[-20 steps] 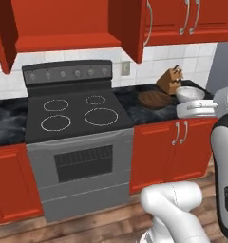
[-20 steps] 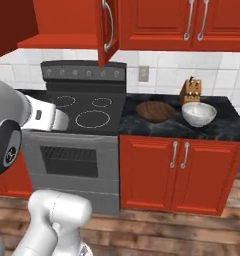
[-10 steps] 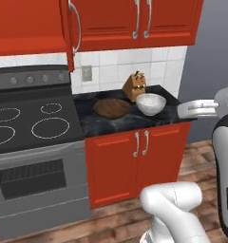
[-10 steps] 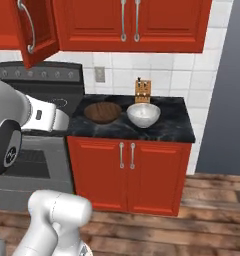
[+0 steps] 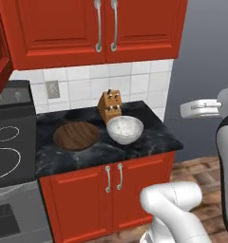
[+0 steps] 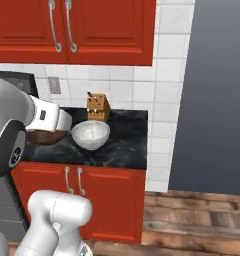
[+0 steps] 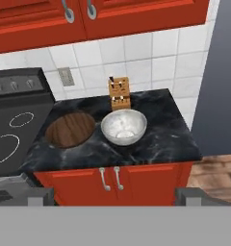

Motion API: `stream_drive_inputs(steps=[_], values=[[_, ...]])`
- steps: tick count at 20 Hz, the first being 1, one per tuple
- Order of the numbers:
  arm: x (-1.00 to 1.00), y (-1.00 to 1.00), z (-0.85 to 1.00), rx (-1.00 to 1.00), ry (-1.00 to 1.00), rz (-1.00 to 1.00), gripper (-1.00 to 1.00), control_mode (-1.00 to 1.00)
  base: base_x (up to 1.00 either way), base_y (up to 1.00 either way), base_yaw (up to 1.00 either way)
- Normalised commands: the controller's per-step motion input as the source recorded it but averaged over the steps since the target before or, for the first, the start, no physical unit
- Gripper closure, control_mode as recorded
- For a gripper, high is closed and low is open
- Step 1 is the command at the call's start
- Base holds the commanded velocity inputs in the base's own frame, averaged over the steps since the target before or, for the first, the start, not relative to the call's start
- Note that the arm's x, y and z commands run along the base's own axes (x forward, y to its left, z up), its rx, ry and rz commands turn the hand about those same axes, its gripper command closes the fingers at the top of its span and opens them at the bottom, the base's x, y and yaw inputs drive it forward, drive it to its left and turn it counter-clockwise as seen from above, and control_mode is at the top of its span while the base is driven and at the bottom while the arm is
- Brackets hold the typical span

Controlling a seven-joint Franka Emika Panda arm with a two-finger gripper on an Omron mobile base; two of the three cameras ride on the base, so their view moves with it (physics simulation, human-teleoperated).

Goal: Open the cabinet. Pick the bowls from the counter and place them in the cabinet. Then close the cabinet.

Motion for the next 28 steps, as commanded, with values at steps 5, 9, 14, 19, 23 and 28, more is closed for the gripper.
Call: stream_drive_inputs(steps=[5, 9, 14, 19, 23, 28], values=[[0.00, 0.00, 0.00, 0.00, 0.00, 0.00, -1.00, 1.00, 1.00, -0.10, 0.06], [0.00, 0.00, 0.00, 0.00, 0.00, 0.00, -1.00, 1.00, 1.00, 0.00, 0.07], [0.00, 0.00, 0.00, 0.00, 0.00, 0.00, -1.00, 1.00, 1.00, -0.24, 0.14], [0.13, -0.13, -0.02, 0.01, 0.00, 0.04, -1.00, -1.00, 0.72, -0.37, 0.17], [0.19, -0.60, -0.07, 0.02, 0.00, 0.09, -1.00, -1.00, 0.00, 0.00, 0.00], [-0.01, -0.53, -0.16, 0.00, 0.05, -0.01, -1.00, -1.00, 0.00, 0.00, 0.00]])
